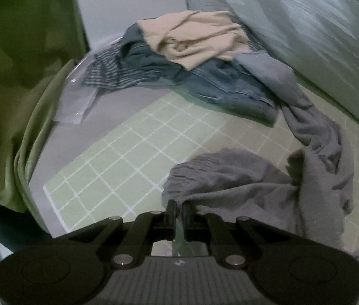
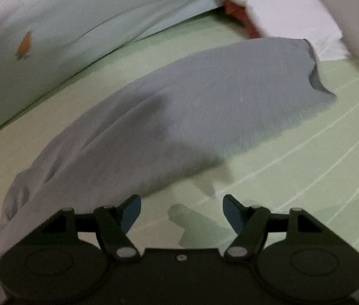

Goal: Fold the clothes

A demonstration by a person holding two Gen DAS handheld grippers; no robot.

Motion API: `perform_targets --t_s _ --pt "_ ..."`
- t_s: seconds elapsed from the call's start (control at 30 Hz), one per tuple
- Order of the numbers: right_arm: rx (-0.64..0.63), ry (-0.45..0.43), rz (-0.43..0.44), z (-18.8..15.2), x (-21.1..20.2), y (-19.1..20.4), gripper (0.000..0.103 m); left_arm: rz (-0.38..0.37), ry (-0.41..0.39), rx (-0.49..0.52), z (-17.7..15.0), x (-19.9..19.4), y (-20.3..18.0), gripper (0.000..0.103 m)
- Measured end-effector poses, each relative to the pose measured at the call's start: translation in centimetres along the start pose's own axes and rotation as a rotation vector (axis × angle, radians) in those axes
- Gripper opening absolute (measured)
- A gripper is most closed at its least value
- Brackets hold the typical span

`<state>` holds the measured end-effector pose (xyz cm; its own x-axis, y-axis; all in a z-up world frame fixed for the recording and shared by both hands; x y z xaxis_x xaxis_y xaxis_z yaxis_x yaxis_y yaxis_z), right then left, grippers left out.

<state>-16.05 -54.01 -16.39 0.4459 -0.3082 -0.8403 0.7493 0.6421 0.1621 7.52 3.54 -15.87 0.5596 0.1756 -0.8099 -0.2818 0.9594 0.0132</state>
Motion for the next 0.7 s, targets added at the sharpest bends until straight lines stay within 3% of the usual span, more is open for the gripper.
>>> perform_targets --t_s 0.03,0.17,0.27,0.47,0.7 --pt "0.001 0.009 0.007 -0.6 -0.1 0.6 0.075 -0.009 -0.006 -0.002 0.0 -0.3 -0.1 0.01" --pt "0.022 0.006 -0.024 -1.2 -0.4 -0.1 0.085 -0.047 -0.059 0.027 -0.4 -2.6 -2.0 0.056" --pt "0.086 -0.002 -0.064 -0.8 -0.4 -2.0 0.086 -0.122 -0.117 0.065 -1.0 -4.8 -4.8 0.069" --pt "0.293 -0.041 -0.102 1.9 0.7 -7.4 0.089 -0.244 -0.071 0.162 -4.2 -4.9 -11.8 0.073" --pt "0.355 -0.034 -0.142 4.7 3.2 -9.8 0.089 -0.198 0.009 0.168 -6.7 -2.0 -15.5 0.073"
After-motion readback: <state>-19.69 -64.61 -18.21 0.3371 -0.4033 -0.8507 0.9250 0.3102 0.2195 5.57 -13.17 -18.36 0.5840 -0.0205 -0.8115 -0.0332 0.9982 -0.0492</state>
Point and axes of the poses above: each gripper's, at about its wrist camera, not at the fingertips, and x roughly the way its jaws point, y to its left, z to its top, the point moved 9 cm from there along x, roughly the way its jaws point, and after that the axes turned 1 degree about -z, right-handed, at the moved point
